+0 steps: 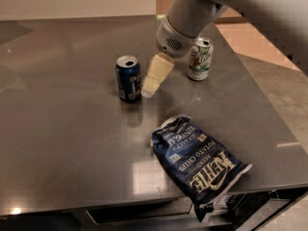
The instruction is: Pick pepsi can
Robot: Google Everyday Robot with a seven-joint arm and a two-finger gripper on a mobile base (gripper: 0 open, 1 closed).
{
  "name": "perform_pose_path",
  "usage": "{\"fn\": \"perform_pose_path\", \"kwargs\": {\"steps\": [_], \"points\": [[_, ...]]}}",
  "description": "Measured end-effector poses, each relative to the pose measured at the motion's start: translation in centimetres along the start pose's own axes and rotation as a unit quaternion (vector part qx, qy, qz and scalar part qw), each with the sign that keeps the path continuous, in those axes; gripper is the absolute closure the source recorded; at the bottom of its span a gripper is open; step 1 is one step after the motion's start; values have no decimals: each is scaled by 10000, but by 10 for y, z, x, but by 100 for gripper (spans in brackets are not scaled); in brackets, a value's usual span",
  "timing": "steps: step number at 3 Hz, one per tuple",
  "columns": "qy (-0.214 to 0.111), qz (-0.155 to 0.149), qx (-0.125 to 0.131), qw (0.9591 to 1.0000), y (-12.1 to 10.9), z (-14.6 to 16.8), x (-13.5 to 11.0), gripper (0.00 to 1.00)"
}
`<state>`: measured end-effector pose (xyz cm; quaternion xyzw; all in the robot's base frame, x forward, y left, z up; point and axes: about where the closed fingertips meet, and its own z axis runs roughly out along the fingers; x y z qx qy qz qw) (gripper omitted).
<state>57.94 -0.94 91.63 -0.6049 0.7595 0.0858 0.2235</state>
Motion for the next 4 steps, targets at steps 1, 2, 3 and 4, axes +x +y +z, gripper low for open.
{"fn": "perform_pose_path", "kwargs": {"steps": [1,2,3,4], "points": [[-221,34,-31,9997,-5,22,-21,0],[-377,48,-92,9992,-5,36,-35,0],[-467,54,-181,9987,-3,44,-44,18],[-546,55,-248,9982,-3,48,-50,41]]}}
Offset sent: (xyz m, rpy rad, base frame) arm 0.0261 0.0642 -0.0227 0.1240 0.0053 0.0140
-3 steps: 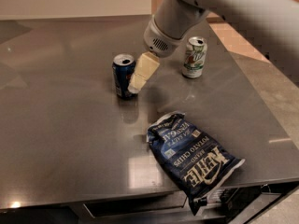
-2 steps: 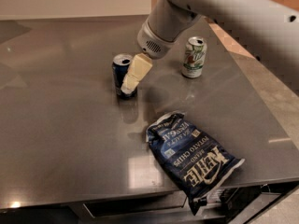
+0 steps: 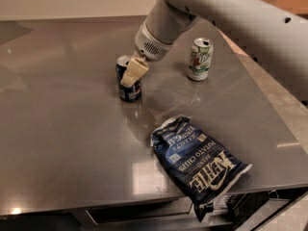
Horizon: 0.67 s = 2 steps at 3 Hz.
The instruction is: Pick pepsi can
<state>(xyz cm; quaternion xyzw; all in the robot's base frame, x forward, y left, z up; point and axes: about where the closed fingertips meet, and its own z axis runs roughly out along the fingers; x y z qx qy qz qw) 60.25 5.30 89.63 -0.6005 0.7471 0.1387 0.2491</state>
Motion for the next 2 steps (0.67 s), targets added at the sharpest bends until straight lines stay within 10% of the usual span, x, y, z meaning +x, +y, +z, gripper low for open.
{"fn": "perform_pose_path", "kwargs": {"steps": [2], "points": [[-185,72,-47,9998,0,-22,-9,88]]}}
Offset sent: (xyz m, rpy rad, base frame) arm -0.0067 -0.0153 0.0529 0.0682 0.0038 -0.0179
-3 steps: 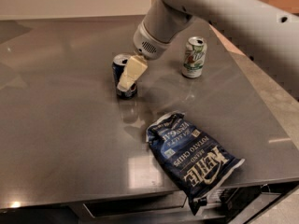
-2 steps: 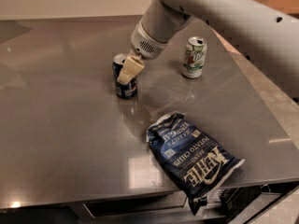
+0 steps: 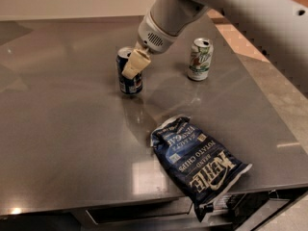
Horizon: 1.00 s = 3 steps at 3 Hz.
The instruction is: Pick pepsi can
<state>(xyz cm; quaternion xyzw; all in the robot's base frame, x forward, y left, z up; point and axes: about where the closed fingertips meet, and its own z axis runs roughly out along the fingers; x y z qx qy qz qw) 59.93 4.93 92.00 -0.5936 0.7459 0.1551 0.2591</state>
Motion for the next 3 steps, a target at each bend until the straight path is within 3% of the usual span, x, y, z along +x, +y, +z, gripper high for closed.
{"fn": "perform_pose_path", "kwargs": {"steps": [1,3], "points": [[-122,4,-101,9999,-1,-28,-10,100],[-286,-266,-417,9984,3,-86,-39,100]]}}
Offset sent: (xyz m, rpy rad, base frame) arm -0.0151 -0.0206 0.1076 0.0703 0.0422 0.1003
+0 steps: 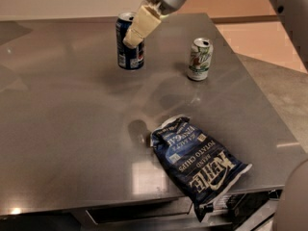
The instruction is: Pick pepsi can
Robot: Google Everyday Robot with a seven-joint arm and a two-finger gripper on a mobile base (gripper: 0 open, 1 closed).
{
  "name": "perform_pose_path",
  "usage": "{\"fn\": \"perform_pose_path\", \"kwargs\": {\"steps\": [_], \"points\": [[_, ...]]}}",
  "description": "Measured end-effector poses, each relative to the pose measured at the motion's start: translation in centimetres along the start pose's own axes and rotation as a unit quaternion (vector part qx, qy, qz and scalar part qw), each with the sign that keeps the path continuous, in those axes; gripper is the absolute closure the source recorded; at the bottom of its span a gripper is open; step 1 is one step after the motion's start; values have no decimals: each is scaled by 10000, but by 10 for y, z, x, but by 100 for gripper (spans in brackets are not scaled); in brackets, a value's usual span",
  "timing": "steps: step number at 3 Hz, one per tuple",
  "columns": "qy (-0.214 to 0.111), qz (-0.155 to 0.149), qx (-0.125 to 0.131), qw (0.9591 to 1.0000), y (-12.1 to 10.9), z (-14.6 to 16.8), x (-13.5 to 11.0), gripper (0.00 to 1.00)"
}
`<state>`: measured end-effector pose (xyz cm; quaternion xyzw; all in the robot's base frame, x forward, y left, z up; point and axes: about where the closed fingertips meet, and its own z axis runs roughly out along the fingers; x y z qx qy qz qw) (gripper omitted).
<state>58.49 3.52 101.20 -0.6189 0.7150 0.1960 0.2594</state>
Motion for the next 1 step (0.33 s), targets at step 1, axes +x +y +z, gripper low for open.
{"fn": "perform_pose_path", "kwargs": {"steps": [1], "points": [[0,0,0,10000,0,0,0,100]]}}
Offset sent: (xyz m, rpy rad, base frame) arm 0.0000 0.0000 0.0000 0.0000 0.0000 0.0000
